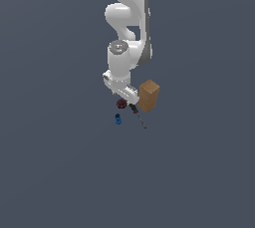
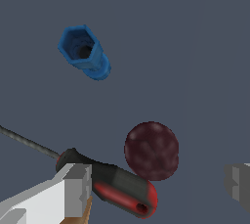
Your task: Pick up a designated object from a clutter of objects.
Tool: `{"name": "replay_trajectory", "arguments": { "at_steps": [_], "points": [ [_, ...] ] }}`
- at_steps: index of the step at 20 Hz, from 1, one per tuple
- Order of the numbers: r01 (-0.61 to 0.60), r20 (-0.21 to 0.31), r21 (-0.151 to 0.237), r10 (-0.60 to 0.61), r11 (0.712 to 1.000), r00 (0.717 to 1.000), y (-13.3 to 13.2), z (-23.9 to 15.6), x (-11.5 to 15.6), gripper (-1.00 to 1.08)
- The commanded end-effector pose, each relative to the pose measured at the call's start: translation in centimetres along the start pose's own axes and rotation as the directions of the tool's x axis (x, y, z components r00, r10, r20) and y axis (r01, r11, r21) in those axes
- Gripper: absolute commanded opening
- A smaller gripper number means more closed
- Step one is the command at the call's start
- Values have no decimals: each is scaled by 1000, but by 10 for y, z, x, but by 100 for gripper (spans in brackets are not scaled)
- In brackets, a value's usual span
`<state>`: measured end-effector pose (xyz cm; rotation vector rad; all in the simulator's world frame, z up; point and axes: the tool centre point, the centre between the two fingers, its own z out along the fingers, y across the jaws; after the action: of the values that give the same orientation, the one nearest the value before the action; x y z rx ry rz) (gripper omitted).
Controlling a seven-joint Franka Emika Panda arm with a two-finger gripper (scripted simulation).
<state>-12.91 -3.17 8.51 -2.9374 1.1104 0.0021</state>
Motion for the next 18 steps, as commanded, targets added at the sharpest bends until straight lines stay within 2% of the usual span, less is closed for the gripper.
{"name": "replay_trajectory", "arguments": {
  "at_steps": [1,10,18],
  "points": [
    [-18,-1,0,18,1000,1000,4,4,-4,100],
    [-24,-1,-1,24,1000,1000,5,9,-5,100],
    [-27,-2,-1,27,1000,1000,6,35,-6,100]
  ]
}}
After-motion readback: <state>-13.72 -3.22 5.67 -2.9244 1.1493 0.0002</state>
